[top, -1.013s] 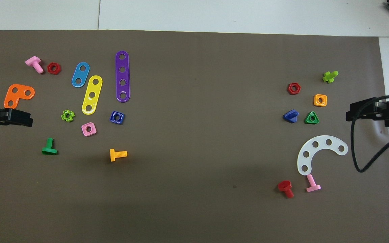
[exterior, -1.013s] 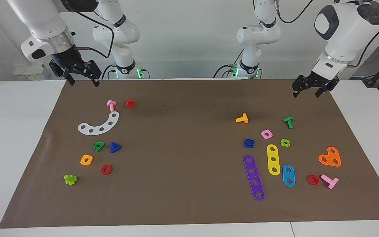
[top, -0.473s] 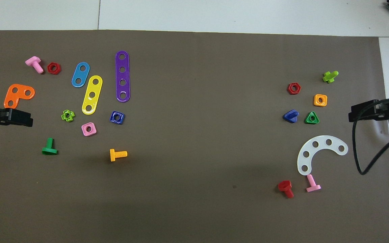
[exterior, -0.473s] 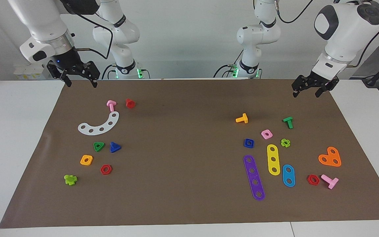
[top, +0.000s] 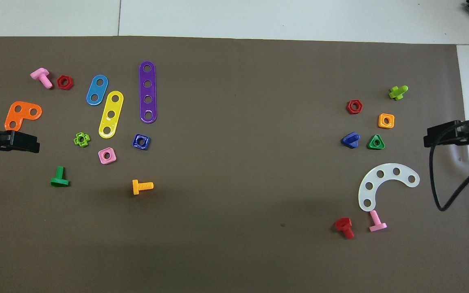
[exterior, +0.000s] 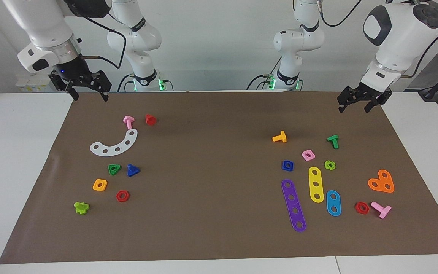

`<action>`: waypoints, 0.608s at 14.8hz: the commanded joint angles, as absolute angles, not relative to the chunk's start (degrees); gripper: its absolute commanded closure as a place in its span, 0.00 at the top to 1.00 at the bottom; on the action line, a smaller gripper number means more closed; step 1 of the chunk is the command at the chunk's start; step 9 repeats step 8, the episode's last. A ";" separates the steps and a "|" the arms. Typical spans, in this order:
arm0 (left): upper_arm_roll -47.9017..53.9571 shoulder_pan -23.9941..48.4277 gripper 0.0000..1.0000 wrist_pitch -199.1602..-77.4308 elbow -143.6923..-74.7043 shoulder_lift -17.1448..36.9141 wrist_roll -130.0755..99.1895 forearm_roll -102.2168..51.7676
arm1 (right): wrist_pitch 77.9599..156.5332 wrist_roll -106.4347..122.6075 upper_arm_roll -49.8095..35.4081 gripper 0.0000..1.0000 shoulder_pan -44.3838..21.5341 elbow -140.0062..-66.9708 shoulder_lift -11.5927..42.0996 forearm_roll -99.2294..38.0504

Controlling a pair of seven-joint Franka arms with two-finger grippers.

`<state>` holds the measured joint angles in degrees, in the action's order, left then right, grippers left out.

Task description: Unscrew and place screws in storage area

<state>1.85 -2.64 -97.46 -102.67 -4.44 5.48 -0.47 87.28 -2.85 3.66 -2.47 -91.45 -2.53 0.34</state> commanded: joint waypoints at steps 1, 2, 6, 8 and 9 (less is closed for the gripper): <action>1.58 -2.20 1.00 -97.12 -100.56 -4.92 5.71 0.88 | 86.66 -1.49 3.34 1.00 -1.67 -91.41 -2.72 0.18; 1.58 -2.20 1.00 -96.86 -99.59 -4.23 5.71 0.79 | 86.75 -1.49 3.25 1.00 -1.67 -91.41 -2.72 0.18; 1.58 -2.20 1.00 -91.95 -92.04 -0.98 5.63 0.62 | 86.66 -1.49 3.25 1.00 -1.76 -91.49 -2.81 0.18; 1.49 -2.28 1.00 -89.31 -88.44 0.52 5.63 0.62 | 86.66 -1.49 3.25 1.00 -1.76 -91.49 -2.81 0.18; 1.49 -2.28 1.00 -89.31 -88.44 0.52 5.63 0.62 | 86.66 -1.49 3.25 1.00 -1.76 -91.49 -2.81 0.18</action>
